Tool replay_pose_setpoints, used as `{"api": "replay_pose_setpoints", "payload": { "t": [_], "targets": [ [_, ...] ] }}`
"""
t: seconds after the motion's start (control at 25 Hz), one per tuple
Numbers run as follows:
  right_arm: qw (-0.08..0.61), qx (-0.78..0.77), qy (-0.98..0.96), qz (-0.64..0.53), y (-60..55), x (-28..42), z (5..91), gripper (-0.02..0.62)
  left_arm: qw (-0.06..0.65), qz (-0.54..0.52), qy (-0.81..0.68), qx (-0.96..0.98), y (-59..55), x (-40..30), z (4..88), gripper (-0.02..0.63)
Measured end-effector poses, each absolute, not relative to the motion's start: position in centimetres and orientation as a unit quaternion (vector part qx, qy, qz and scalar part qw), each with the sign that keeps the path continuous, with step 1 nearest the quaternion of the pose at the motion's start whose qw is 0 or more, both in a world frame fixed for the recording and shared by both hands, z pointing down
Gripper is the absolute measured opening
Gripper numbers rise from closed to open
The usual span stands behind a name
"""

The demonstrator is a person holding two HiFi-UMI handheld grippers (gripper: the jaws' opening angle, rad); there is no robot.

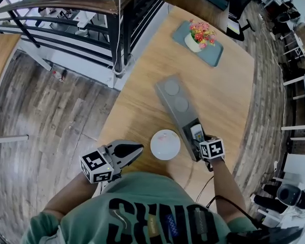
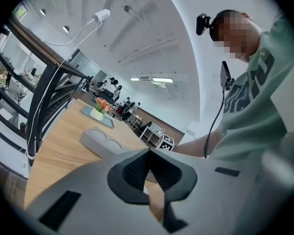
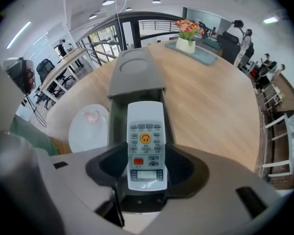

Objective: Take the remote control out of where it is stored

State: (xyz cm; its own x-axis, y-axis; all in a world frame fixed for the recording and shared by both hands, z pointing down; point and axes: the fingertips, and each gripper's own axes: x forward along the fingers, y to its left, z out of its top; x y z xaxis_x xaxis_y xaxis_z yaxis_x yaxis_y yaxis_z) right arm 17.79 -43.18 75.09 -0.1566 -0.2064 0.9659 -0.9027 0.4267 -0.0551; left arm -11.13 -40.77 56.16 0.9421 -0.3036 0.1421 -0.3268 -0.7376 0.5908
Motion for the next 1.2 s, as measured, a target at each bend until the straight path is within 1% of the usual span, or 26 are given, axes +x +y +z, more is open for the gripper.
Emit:
{"api": "replay_pose_setpoints", "payload": {
  "t": [0.12, 0.24, 0.4, 0.56, 0.68, 0.96, 1.08, 1.2],
  "targets": [
    [0.482, 0.416, -0.692, 0.341, -43.2, 17.8, 73.2, 0.242, 0.314, 0.014, -0.168, 0.934, -40.9, -11.0, 55.9, -0.009],
    [0.445, 0.424, -0.712, 0.339, -43.2, 17.5, 71.1, 0.242, 0.310, 0.014, -0.171, 0.935, -40.9, -10.8, 55.8, -0.009],
    [0.387, 0.431, -0.746, 0.328, -43.2, 17.7, 67.3, 0.242, 0.300, 0.016, -0.176, 0.937, -40.4, -9.3, 55.0, -0.009],
    [0.312, 0.442, -0.780, 0.313, -42.9, 19.3, 62.6, 0.242, 0.286, 0.017, -0.178, 0.942, -39.1, -6.1, 53.4, -0.009],
    [0.249, 0.449, -0.808, 0.289, -42.4, 20.7, 57.5, 0.242, 0.269, 0.010, -0.184, 0.945, -38.7, -3.9, 51.2, -0.009],
    [0.084, 0.446, -0.868, 0.201, -38.9, 25.0, 42.4, 0.242, 0.221, -0.034, -0.204, 0.953, -37.9, 1.3, 43.4, -0.009],
    [0.031, 0.436, -0.885, 0.161, -36.4, 26.3, 36.8, 0.242, 0.207, -0.052, -0.216, 0.953, -37.2, 2.9, 40.5, -0.009],
    [-0.010, 0.422, -0.898, 0.126, -33.8, 27.5, 32.4, 0.242, 0.176, -0.054, -0.219, 0.958, -36.1, 4.2, 37.5, -0.009]
  ]
}}
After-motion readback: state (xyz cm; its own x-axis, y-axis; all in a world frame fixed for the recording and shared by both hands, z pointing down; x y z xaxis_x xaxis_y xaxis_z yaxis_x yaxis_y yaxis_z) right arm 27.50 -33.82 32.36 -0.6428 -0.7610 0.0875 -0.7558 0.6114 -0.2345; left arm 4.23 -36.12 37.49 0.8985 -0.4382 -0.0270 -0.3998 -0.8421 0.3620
